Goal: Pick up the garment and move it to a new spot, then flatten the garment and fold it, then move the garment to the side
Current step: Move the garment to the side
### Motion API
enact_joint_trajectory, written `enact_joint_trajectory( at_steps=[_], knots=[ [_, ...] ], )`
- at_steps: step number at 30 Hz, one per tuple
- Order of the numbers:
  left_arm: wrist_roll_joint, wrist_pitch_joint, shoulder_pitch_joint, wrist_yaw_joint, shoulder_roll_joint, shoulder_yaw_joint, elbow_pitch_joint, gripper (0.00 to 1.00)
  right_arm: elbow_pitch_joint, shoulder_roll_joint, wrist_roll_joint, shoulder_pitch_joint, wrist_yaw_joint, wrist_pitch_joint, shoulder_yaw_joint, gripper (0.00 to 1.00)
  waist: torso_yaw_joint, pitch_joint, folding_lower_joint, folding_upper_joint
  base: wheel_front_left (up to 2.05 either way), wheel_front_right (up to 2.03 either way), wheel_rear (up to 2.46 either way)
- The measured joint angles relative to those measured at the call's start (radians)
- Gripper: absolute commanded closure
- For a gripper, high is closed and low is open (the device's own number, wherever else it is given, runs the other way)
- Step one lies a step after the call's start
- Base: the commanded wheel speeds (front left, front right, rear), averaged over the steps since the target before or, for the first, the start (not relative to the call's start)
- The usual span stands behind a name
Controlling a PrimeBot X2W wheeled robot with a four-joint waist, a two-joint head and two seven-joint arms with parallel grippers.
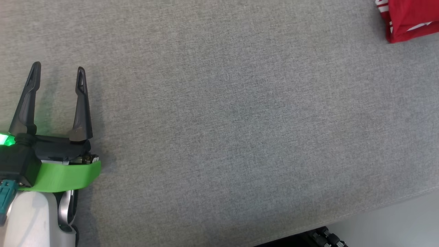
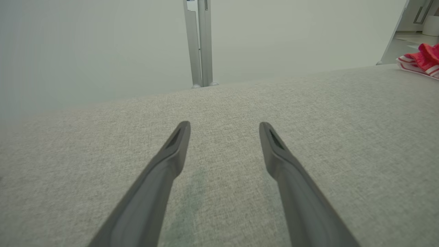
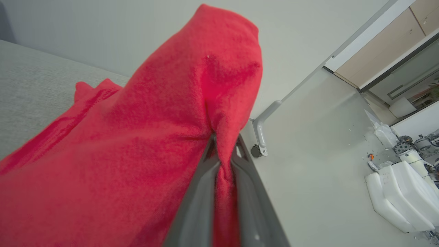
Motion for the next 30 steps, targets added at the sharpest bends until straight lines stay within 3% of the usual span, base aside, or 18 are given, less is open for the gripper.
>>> enact_joint_trajectory(
  at_steps=[8,10,11,22,30],
  knots=[
    [0.0,0.022,0.011,0.009,0.013,0.004,-0.058,0.0,0.035,-0.011,-0.023,-0.084,0.0,0.026,0.011,1.0,-0.022,0.032,0.0,0.0,0.0,0.0,0.0],
    [-0.001,0.023,0.012,0.01,0.013,0.002,-0.063,0.0,0.065,-0.009,-0.033,-0.103,0.0,0.033,0.009,0.52,-0.019,0.033,-0.0001,0.0,0.0,0.0,0.0],
    [-0.001,0.023,0.013,0.01,0.013,0.002,-0.064,0.0,0.084,-0.007,-0.043,-0.112,0.0,0.039,0.007,0.0,-0.017,0.033,-0.0001,0.0,0.0,0.0,0.0],
    [-0.02,0.007,0.037,0.027,0.004,0.008,-0.004,0.0,0.14,0.046,-0.092,-0.136,0.0,-0.036,0.016,0.0,-0.004,-0.017,-0.0001,0.0,0.0,0.0,0.0],
    [-0.04,-0.005,0.068,0.031,-0.031,0.01,0.085,0.0,0.06,0.112,-0.113,-0.094,0.0,-0.094,0.033,0.0,0.012,-0.114,-0.0002,0.0,0.0,0.0,0.0]
  ],
)
